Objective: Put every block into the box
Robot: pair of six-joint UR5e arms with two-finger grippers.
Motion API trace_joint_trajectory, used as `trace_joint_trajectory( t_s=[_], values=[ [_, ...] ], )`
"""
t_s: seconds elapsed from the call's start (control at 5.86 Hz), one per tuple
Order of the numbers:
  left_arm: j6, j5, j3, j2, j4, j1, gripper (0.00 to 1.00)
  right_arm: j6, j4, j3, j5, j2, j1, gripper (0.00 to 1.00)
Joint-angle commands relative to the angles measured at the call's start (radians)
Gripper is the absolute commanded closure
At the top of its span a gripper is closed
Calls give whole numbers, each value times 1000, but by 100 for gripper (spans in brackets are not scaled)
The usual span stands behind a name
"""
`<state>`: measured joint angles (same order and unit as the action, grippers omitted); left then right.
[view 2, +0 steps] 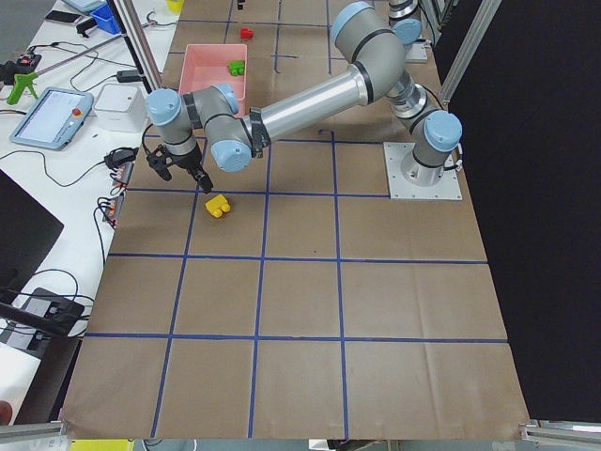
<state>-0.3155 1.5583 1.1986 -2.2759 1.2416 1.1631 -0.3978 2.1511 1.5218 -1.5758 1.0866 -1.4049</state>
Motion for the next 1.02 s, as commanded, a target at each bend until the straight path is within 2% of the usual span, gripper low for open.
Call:
trace_joint_trajectory(
  t_s=[0.0, 0.17, 0.51, 0.68, 0.85],
  values=[
    [-4, -1, 175, -5, -219, -2, 1, 97, 145, 86, 2, -55, 9, 4],
    [-4, -1, 186, -10, -221, -11, 1, 97, 218, 115, 0, -85, 12, 4],
    [7, -1, 210, -14, -223, -17, 1, 96, 234, 123, 31, -102, 43, 7],
    [10, -1, 208, -14, -225, -17, 6, 96, 242, 114, 40, -117, 50, 7],
    [15, -1, 206, -11, -225, -19, 26, 100, 245, 98, 40, -128, 50, 8]
  ],
)
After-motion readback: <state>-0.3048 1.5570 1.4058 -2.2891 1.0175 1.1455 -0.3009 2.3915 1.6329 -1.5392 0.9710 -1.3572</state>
